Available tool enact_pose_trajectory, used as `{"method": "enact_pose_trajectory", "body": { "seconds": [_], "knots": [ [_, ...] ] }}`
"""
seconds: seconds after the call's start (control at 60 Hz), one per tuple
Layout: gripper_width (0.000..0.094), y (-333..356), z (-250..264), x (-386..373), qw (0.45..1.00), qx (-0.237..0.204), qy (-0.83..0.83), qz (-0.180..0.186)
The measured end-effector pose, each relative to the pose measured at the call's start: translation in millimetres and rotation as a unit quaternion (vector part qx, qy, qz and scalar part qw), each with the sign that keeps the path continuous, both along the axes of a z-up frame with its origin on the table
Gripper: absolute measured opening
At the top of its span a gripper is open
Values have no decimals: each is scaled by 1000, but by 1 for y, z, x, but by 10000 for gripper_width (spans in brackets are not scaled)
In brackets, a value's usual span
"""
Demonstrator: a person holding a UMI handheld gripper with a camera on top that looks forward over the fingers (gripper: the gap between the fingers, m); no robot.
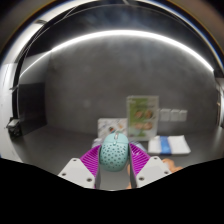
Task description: Arrange mouse
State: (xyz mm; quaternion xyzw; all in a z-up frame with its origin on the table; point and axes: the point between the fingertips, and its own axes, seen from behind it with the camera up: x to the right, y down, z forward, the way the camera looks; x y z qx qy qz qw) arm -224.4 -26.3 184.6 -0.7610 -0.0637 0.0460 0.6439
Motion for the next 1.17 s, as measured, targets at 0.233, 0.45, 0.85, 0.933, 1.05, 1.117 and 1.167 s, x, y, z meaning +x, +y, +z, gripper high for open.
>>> {"method": "enact_pose_trajectory", "body": {
  "seconds": [0.233, 0.45, 0.85, 0.933, 1.05, 1.117, 1.167],
  "knots": [
    [402, 41, -42, 184, 993, -62, -3, -96],
    [405, 61, -165, 184, 982, -183, -9, -38],
    [856, 17, -166, 175, 975, -202, -5, -92],
    [847, -22, -147, 152, 975, -194, 11, -108],
    [844, -81, -136, 113, 973, -197, 19, -117],
    [844, -105, -132, 92, 973, -198, 25, -118],
    [841, -122, -130, 74, 973, -198, 32, -114]
  ]
}}
